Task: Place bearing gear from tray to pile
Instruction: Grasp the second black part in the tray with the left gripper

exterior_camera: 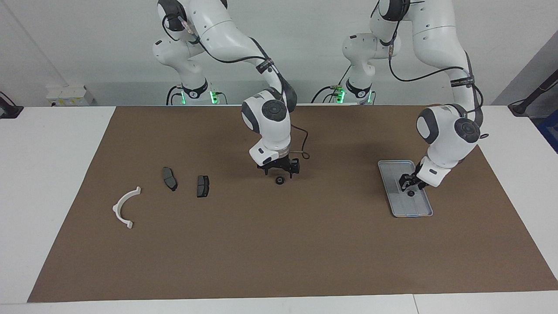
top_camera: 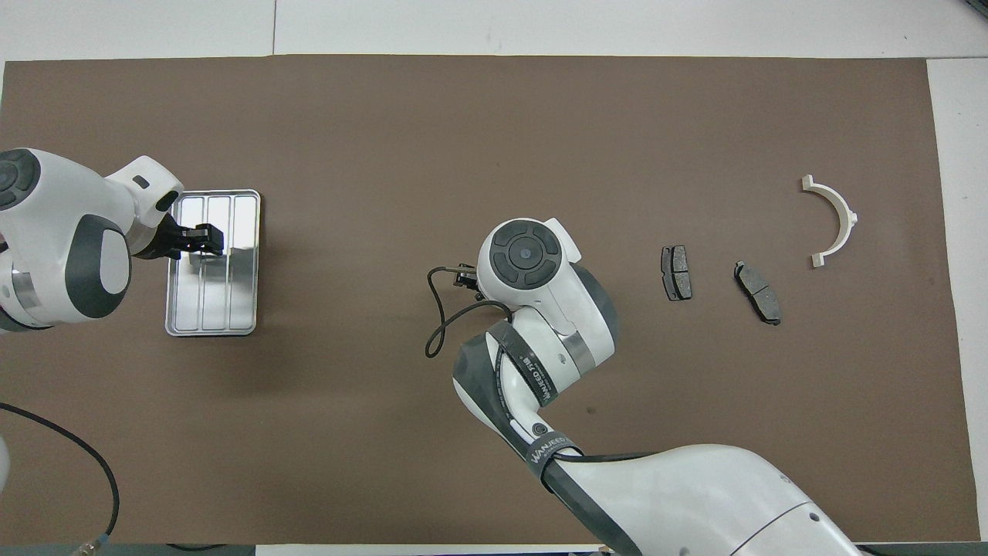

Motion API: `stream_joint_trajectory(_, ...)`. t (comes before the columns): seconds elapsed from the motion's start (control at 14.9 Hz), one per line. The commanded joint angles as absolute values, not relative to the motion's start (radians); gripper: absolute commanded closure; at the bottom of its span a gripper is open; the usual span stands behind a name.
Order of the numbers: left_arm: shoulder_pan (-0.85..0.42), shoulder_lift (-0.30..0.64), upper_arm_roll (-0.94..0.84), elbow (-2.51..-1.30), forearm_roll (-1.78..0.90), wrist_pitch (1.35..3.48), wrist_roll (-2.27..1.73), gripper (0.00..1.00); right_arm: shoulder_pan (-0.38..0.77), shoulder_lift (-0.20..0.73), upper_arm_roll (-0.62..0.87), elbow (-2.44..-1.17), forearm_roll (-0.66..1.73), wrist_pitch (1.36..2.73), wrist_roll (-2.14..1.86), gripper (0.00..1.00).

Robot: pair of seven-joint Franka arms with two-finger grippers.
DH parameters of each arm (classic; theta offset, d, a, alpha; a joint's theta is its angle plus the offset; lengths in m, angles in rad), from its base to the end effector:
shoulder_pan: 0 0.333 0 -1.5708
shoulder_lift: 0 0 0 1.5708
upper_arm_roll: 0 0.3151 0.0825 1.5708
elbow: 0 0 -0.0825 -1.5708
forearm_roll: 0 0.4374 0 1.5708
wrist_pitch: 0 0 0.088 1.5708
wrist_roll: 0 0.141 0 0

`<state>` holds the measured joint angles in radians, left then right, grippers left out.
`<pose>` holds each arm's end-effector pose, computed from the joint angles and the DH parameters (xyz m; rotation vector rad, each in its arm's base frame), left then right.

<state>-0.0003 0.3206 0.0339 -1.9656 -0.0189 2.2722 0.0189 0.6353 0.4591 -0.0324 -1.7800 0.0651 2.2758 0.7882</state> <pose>0.6476 0.0207 0.2393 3.1373 0.0398 -0.0214 0.5752 0.4011 0.2351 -3.0709 0.3438 -0.0083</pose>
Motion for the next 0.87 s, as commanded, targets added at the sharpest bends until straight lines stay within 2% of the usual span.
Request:
stream_joint_trajectory(0.0, 0.008, 0.328, 0.031, -1.982, -0.009, 2.319, 0.029, 0.3, 0.629, 0.469, -0.029, -1.789, 0.094, 2.306, 0.75, 0.01)
stream_joint_trajectory(0.54, 0.006, 0.337, 0.031, -1.982, -0.009, 2.327, 0.029, 0.34, 0.624, 0.488, -0.029, -1.789, 0.094, 2.333, 0.741, 0.01)
stream_joint_trajectory(0.81, 0.006, 0.339, 0.031, -1.983, -0.009, 2.33, 0.031, 0.39, 0.624, 0.488, -0.029, -1.79, 0.094, 2.333, 0.742, 0.23)
